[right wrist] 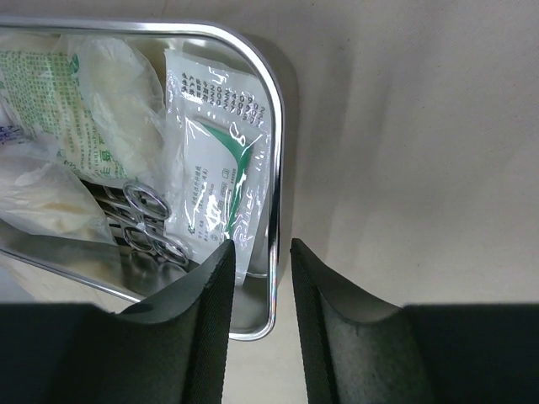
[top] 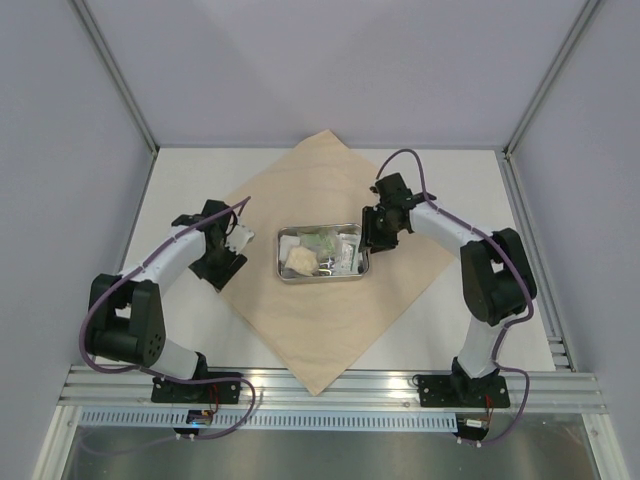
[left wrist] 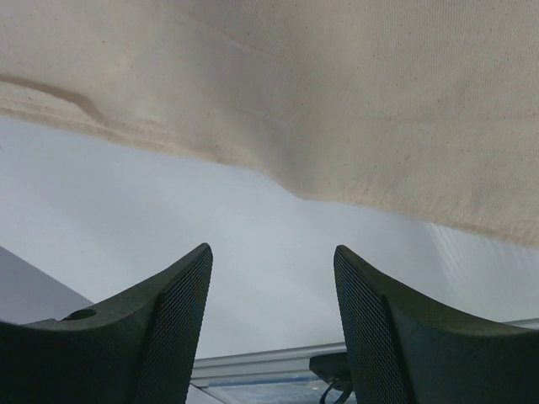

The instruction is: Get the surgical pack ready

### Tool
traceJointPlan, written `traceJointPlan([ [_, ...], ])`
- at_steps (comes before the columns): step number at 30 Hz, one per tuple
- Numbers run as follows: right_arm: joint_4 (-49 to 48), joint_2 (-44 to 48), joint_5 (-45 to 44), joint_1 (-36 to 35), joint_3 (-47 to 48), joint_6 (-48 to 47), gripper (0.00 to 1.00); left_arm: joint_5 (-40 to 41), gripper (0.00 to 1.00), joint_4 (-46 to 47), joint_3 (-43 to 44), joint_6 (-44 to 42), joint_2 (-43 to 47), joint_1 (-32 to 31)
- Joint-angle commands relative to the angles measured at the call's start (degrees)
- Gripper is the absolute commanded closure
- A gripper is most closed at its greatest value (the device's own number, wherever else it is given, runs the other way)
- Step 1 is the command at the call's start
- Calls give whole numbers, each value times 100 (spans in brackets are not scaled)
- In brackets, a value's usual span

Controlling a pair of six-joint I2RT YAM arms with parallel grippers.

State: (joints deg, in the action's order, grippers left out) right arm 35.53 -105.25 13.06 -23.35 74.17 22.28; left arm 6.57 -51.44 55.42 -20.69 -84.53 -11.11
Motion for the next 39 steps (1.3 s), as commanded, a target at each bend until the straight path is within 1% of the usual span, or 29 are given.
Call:
traceJointPlan([
  [1,-354,-109,136,-38,-60,154,65,46,31,-68,-57,56,235,22],
  [4,-380,-57,74,-152,-157,258,68,38,31,-42,-93,47,279,22],
  [6,-397,39,-13,-326,-289,329,72,46,31,-50,-101,47,349,22],
  [7,-398,109,-153,-389,-324,355,74,46,31,-59,-110,47,376,22],
  [10,-275,338,-565,-635,-456,443,78,64,31,-68,-119,38,490,22],
  [16,-310,769,-954,-925,-807,777,84,82,31,-94,-137,47,569,22],
  [19,-362,875,-937,-960,-948,813,86,46,31,-86,-145,47,613,22],
  [24,-415,866,-788,-1048,-1010,532,95,29,31,-85,-163,39,657,22],
  [27,-442,814,-770,-1092,-992,443,95,20,31,-94,-154,47,666,22],
  [31,-354,699,-726,-1092,-896,689,96,20,31,-112,-145,47,666,22],
  [35,-389,664,-752,-1101,-878,795,96,20,31,-121,-154,47,684,22],
  [36,-363,673,-813,-1101,-887,813,93,20,31,-121,-145,39,684,22],
  [38,-310,742,-866,-1101,-887,865,82,20,31,-129,-128,38,692,22],
  [39,-292,821,-945,-1101,-904,892,68,20,31,-147,-136,38,692,22],
])
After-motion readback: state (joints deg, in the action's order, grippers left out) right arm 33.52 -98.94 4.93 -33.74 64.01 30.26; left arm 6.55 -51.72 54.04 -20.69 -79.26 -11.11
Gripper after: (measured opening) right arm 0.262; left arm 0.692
